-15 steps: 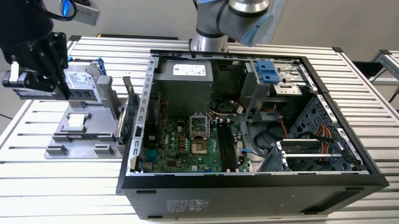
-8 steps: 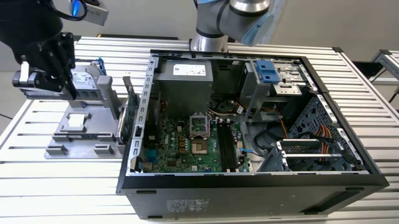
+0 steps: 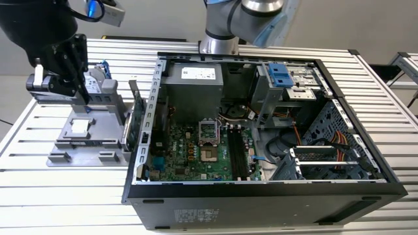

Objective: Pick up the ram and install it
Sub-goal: 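Pick up the ram and move it above insertion slot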

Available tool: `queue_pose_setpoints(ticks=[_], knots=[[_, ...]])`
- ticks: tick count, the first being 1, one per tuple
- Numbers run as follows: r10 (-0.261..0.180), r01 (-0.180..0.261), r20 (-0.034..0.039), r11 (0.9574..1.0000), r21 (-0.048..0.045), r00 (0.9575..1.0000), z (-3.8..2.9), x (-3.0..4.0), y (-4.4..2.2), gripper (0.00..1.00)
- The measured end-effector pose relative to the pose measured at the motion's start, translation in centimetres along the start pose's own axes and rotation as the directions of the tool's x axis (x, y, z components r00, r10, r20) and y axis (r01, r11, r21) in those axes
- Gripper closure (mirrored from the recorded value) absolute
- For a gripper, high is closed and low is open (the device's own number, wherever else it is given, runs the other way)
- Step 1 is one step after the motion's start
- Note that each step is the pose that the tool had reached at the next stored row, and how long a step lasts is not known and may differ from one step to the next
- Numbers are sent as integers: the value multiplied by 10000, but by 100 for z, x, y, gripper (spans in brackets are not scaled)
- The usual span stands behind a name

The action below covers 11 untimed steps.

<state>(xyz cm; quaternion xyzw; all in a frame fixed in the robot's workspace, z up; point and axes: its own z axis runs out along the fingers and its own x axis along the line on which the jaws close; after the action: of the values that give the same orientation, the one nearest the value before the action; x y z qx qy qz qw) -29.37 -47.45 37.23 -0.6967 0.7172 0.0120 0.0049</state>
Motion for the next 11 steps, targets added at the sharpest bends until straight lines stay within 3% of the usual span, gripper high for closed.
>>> queue_pose_setpoints(ticks=[5, 6, 11], knots=[[-1, 1, 0, 10000, 0, 10000, -5, -3, -104, 100], [0, 0, 0, 10000, 0, 10000, -9, -6, -197, 100], [-1, 1, 0, 10000, 0, 10000, -13, -9, -298, 100]])
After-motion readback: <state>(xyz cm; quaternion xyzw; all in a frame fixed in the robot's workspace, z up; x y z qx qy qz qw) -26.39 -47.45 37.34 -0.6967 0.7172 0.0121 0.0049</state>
